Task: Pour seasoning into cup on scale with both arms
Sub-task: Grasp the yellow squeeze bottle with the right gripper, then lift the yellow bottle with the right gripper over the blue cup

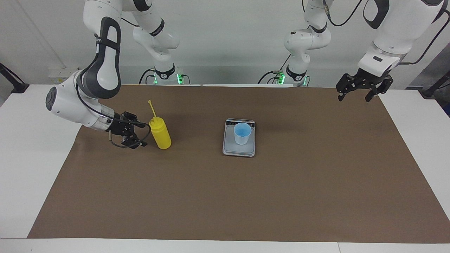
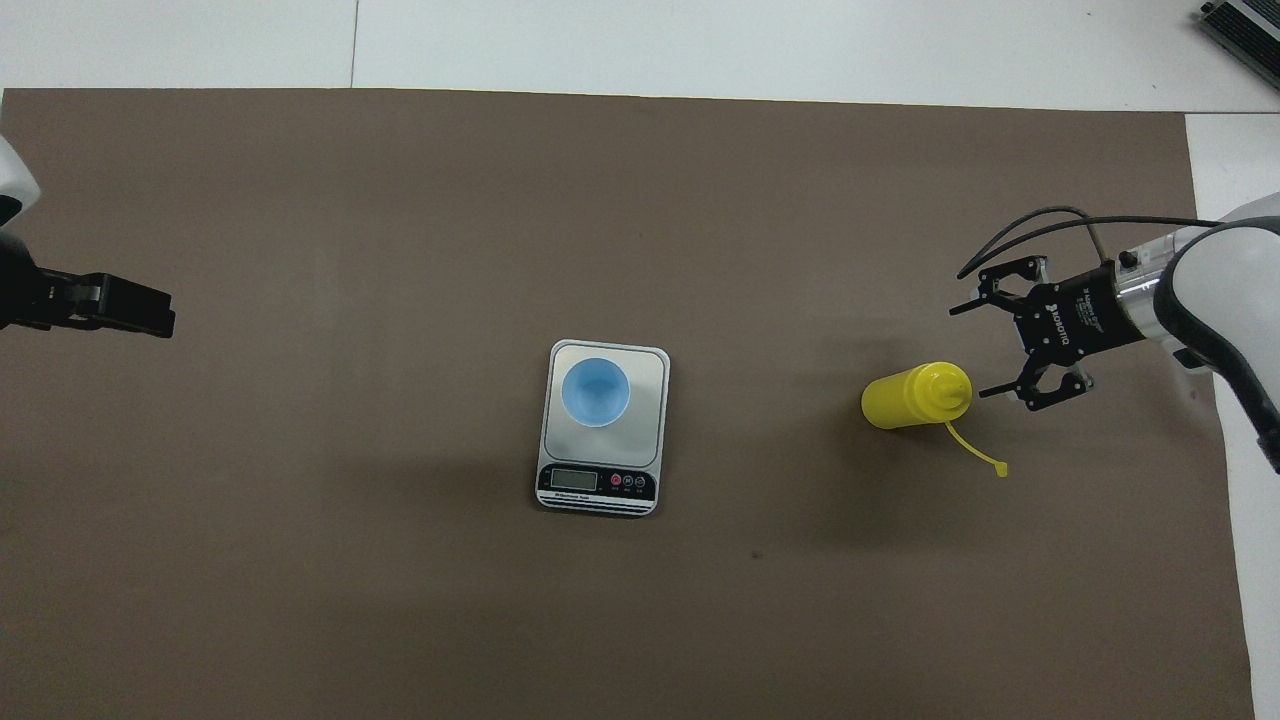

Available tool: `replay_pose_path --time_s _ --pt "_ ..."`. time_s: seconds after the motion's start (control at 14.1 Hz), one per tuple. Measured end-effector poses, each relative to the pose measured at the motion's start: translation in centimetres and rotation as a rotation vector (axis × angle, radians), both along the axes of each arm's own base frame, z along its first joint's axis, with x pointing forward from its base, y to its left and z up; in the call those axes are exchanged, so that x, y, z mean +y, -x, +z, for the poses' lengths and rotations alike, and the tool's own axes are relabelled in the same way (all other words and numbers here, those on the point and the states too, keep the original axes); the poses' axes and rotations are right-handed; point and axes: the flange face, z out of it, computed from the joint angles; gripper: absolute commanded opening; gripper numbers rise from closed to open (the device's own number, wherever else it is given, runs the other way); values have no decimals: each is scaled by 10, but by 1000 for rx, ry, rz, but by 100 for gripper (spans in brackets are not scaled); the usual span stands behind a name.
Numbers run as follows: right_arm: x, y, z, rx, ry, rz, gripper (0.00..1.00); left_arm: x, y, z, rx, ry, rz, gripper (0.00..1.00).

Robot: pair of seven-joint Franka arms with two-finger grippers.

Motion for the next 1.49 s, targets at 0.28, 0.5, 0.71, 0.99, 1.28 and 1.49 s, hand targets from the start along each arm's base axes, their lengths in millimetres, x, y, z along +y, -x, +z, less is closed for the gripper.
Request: replay_pose_path --time_s 0.28,0.5,0.71,0.99,1.28,1.49 --pt "19 16 -14 41 -44 -4 100 1 1 0 0 -1 2 100" --pt "44 19 -12 41 -50 27 0 10 0 1 -4 42 26 100" --pt "68 10 -7 25 7 -40 0 19 -1 2 -5 70 37 100" --pt "124 -6 6 -57 159 -129 0 17 0 3 -8 70 13 100" --pt "203 -10 36 -138 376 -122 0 18 0 3 -9 69 -7 100" --pt "248 -9 62 -221 501 -105 0 18 0 3 -9 69 -7 100"
